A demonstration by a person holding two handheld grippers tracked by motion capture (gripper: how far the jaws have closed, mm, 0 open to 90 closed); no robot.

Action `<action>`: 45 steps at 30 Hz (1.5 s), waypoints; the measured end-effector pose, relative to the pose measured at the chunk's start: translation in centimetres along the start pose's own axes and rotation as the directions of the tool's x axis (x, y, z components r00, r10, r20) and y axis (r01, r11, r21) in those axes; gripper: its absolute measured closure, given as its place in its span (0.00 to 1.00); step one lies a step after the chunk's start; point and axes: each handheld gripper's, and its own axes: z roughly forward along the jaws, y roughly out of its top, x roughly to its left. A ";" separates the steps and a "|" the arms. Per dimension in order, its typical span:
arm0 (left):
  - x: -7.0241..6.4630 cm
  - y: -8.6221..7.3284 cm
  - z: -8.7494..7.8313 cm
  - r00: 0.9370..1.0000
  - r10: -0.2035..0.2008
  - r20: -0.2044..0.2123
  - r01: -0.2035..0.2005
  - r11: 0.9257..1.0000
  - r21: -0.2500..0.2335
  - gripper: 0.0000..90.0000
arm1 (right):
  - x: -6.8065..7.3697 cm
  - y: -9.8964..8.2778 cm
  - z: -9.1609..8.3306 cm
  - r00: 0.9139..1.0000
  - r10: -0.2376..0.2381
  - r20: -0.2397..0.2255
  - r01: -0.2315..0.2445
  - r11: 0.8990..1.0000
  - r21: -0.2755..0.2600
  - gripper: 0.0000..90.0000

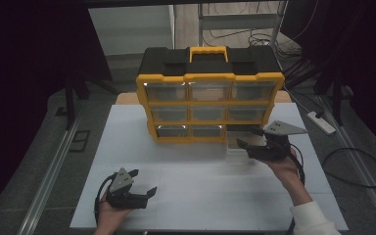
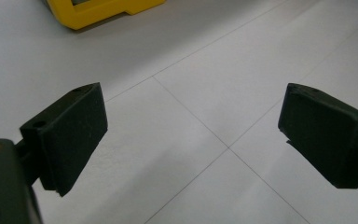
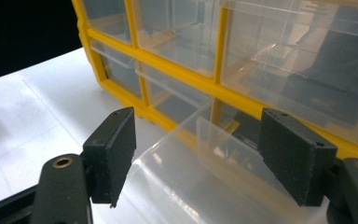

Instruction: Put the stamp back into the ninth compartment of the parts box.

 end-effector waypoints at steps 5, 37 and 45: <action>-0.1 0.0 -0.1 1.000 0.001 0.002 -0.001 1.000 -0.004 0.09 | 0.5 -1.4 -2.7 1.000 0.010 -0.003 -0.010 0.999 -0.034 0.32; 0.0 0.2 0.5 1.000 0.013 0.001 -0.013 1.000 0.014 0.09 | -0.9 -11.2 -7.1 0.994 0.062 0.085 -0.066 0.997 0.037 0.29; -0.2 0.0 0.7 1.000 0.015 -0.004 -0.015 0.999 0.030 0.09 | -1.0 -10.4 -6.7 0.995 0.048 0.091 -0.051 0.998 0.029 0.29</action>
